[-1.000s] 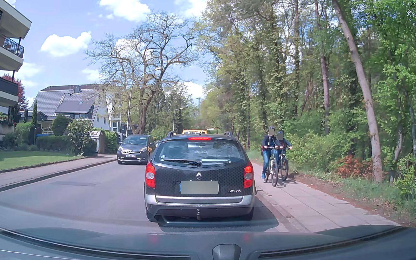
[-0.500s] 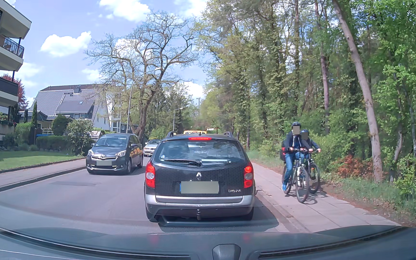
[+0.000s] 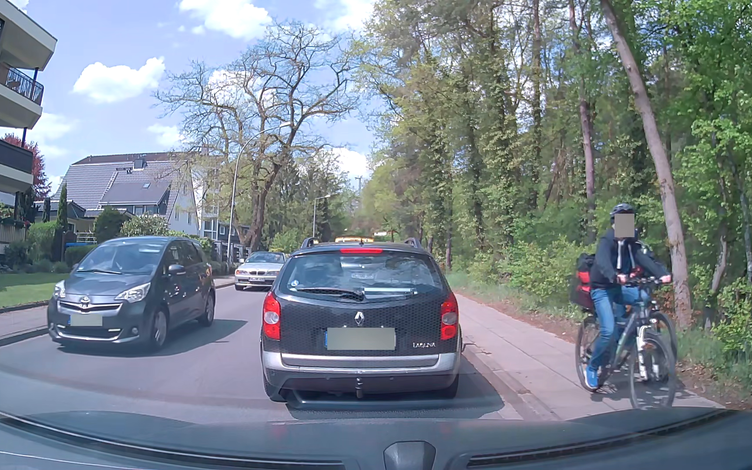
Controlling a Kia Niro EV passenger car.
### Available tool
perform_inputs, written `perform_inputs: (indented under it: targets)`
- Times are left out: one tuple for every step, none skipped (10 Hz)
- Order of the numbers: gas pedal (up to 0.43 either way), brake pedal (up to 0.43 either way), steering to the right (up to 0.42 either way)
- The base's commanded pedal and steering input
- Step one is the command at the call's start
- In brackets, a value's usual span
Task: Follow the waypoints while adhering to traffic rules and regulations
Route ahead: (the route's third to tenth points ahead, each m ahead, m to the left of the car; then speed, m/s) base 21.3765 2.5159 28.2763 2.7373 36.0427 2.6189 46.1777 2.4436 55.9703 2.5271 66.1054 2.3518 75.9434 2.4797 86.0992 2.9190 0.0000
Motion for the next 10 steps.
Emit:
perform_inputs:
  targets:
    - [0.000,0.018,-0.027]
    - [0.000,0.000,-0.027]
    - [0.000,0.000,-0.027]
    - [0.000,0.000,-0.026]
    - [0.000,0.000,-0.026]
    - [0.000,0.000,-0.026]
    - [0.000,0.000,-0.026]
    - [0.000,0.000,-0.026]
    - [0.000,0.000,-0.026]
    - [0.000,0.000,-0.026]
